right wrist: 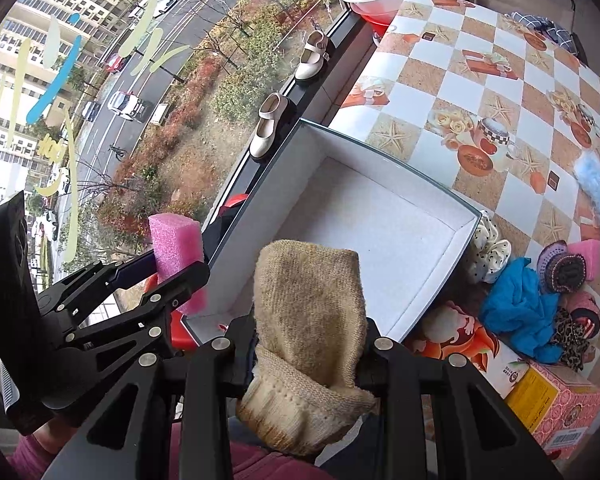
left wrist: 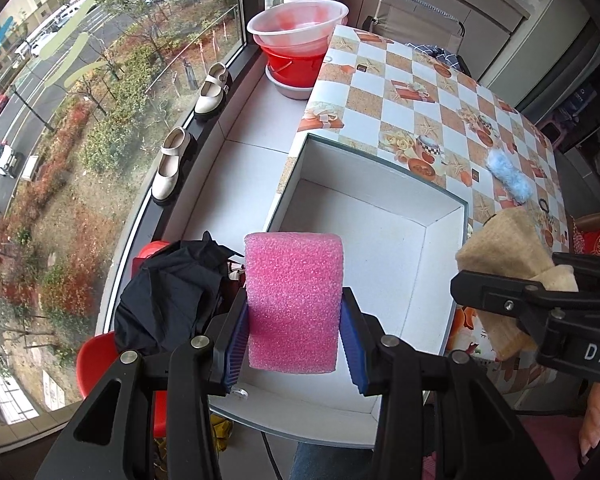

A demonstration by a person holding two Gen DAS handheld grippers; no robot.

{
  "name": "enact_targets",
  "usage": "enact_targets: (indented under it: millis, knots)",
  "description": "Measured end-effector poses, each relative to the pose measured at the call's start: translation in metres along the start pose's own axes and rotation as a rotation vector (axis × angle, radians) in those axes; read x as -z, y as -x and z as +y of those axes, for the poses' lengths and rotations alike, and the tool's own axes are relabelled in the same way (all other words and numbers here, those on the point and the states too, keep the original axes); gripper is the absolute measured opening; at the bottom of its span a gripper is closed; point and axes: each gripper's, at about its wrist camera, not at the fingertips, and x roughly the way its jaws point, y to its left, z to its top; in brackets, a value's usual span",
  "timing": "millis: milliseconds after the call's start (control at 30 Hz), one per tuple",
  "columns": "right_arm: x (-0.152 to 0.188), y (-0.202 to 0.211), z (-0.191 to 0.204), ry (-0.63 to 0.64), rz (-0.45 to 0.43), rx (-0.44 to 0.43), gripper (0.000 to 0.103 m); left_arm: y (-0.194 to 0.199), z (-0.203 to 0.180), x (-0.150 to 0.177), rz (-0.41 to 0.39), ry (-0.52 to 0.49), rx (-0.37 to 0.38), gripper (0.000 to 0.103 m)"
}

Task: Organize soft objects
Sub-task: 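Carry the pink sponge in the left tool and beige sock in the right tool over the white box, then open the left tool dropping the sponge while the right tool releases the sock into the box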

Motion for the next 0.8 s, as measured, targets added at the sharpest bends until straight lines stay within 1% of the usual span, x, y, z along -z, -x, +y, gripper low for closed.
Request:
enact_targets:
  millis: [167,433,567,600,667,700,733,767,800]
  knots:
    - [-0.001,-0.003,-0.004,-0.036,0.008,-0.001,0.034,-0.010,-0.004,-0.002,0.037,-0.045,0.014,0.046]
    - [-0.004,-0.016,0.001,-0.045,0.030,0.003,0.034,-0.024,-0.002,-0.001,0.088,-0.075,0.022,0.046]
    - [-0.015,-0.022,-0.003,-0.049,0.021,0.025,0.034,-0.032,-0.011,-0.008,0.077,-0.126,-0.004,0.047]
    - [-0.018,-0.024,-0.005,-0.054,0.018,0.035,0.034,-0.034,-0.012,-0.011,0.069,-0.123,-0.002,0.049]
    - [-0.025,-0.028,-0.009,-0.062,0.013,0.046,0.034,-0.041,-0.013,-0.019,0.071,-0.097,0.004,0.065]
    - [-0.029,-0.029,-0.011,-0.064,0.013,0.045,0.034,-0.045,-0.011,-0.022,0.077,-0.077,0.016,0.069]
    - [-0.031,-0.031,-0.012,-0.065,0.015,0.045,0.036,-0.048,-0.010,-0.025,0.078,-0.059,0.029,0.075]
    - [-0.034,-0.033,-0.013,-0.070,0.021,0.038,0.042,-0.050,-0.009,-0.027,0.072,-0.043,0.040,0.080]
    - [-0.036,-0.033,-0.016,-0.082,0.022,0.029,0.062,-0.051,-0.008,-0.030,0.059,-0.030,0.058,0.081]
